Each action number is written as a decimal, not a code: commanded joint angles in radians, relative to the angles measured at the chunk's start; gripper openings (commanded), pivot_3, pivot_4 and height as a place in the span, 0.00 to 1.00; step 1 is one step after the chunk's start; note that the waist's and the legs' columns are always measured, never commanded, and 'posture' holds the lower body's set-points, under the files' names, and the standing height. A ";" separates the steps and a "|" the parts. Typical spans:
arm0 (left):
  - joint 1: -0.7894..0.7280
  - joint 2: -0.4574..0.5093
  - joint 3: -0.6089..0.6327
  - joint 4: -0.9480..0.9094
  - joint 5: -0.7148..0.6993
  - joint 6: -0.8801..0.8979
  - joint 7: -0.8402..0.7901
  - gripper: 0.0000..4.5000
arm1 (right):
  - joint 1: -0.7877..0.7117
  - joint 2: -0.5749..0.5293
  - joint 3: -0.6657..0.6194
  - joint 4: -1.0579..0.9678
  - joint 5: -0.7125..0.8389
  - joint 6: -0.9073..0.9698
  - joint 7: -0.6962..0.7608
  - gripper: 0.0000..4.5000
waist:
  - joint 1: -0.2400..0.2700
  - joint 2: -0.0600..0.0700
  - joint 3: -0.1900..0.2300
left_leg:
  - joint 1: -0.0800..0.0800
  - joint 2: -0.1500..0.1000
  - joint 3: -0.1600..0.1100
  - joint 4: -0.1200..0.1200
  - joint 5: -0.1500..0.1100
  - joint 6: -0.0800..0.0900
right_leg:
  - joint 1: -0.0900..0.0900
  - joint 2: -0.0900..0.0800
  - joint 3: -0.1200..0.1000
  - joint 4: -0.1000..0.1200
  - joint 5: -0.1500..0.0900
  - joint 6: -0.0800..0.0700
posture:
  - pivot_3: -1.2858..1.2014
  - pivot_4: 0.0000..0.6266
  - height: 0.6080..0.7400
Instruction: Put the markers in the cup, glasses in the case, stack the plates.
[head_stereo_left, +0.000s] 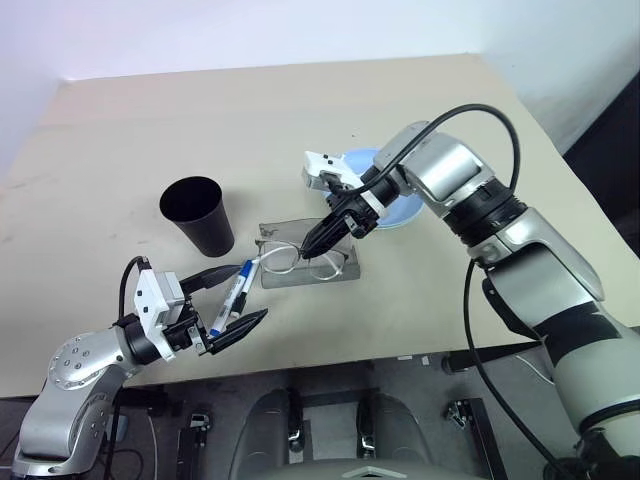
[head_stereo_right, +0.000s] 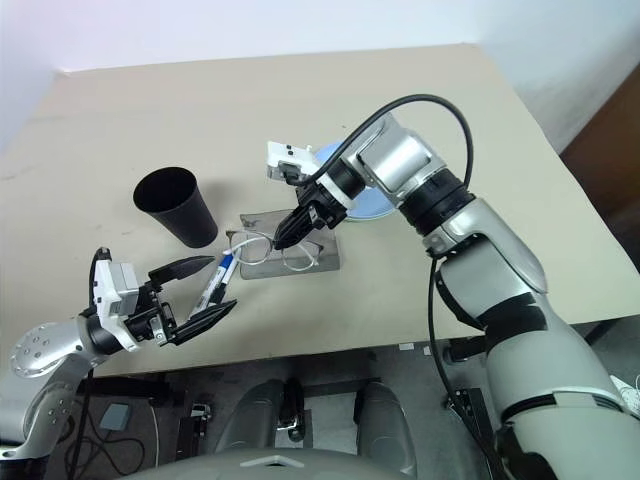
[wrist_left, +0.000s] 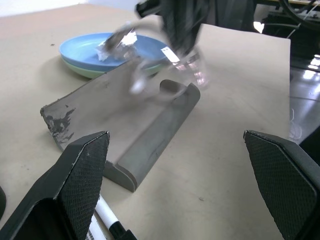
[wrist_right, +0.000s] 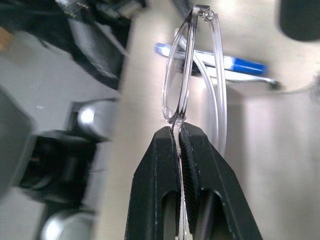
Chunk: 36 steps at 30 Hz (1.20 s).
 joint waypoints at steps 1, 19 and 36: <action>0.001 0.001 0.016 -0.049 -0.015 -0.008 0.008 1.00 | -0.061 0.041 -0.057 0.099 -0.063 -0.124 -0.018 0.01 | 0.000 0.000 0.000 | -0.001 0.000 0.000 0.000 0.001 -0.001 | 0.001 0.000 0.000 0.000 0.000 0.000 | 0.52 0.24 0.84; 0.049 -0.018 -0.012 -0.155 -0.011 0.008 0.101 1.00 | -0.081 0.158 -0.089 0.358 -0.299 -0.362 0.041 0.01 | -0.020 0.000 0.000 | -0.003 0.001 0.001 0.001 0.009 -0.005 | 0.001 0.003 -0.001 0.004 0.000 0.001 | 0.52 0.24 0.84; 0.041 -0.015 -0.012 -0.160 -0.011 0.018 0.117 1.00 | -0.049 0.213 -0.061 0.429 -0.378 -0.369 0.044 0.01 | -0.020 -0.001 0.000 | -0.002 0.001 0.001 0.001 0.010 -0.006 | 0.001 0.004 -0.001 0.005 0.001 0.001 | 0.52 0.24 0.84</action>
